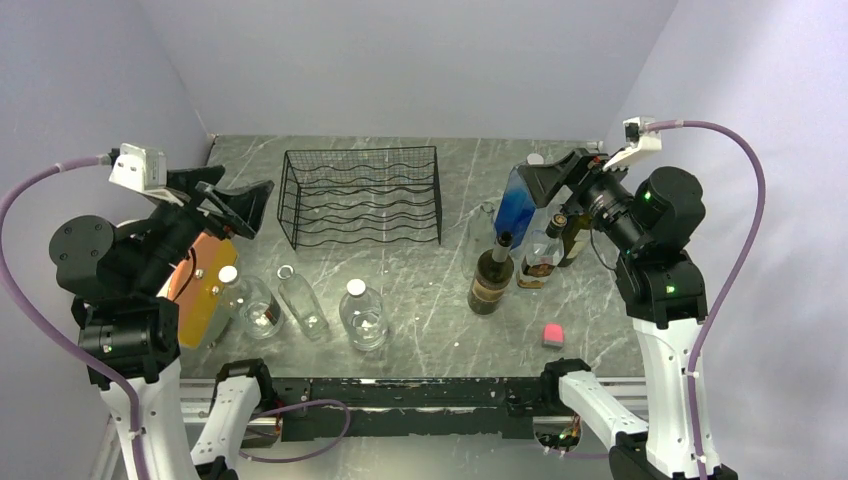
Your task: Put the wine bottle on the wine rack
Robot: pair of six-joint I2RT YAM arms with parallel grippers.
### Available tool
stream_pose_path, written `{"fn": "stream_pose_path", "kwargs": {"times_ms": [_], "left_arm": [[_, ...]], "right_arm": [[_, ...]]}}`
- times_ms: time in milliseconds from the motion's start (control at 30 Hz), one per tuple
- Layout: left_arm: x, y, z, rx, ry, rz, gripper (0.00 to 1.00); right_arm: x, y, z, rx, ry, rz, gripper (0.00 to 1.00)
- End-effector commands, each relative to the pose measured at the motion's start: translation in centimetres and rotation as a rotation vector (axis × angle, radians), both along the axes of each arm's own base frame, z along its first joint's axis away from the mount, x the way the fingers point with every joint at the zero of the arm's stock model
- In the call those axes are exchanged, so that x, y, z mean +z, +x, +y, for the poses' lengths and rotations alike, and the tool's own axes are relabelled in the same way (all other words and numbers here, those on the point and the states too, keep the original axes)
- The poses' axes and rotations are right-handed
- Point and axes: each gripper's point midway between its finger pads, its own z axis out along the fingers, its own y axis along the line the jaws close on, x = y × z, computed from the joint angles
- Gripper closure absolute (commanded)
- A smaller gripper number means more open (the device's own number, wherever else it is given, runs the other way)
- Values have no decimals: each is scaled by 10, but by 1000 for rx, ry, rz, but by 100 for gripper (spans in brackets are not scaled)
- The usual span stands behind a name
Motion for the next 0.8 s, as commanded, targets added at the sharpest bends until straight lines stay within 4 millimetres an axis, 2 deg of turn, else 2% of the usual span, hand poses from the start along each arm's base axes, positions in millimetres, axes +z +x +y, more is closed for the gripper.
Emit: {"fn": "stream_pose_path", "kwargs": {"times_ms": [0, 133, 333, 500, 667, 767], "left_arm": [[13, -16, -15, -80, 5, -59, 0], [11, -19, -18, -90, 11, -85, 0], [5, -19, -25, -142, 31, -91, 1], [1, -21, -29, -170, 46, -92, 1], [-2, -21, -31, -186, 51, -95, 1], [-5, -18, -30, -178, 47, -80, 2]], "right_arm": [[-6, -3, -2, 2, -15, 21, 12], [-11, -10, 7, 77, -60, -13, 12], [-8, -23, 19, 175, -88, -88, 11], [-15, -32, 37, 326, -112, -88, 12], [-16, -46, 56, 494, -103, -84, 16], [-16, -45, 59, 514, -99, -71, 18]]}}
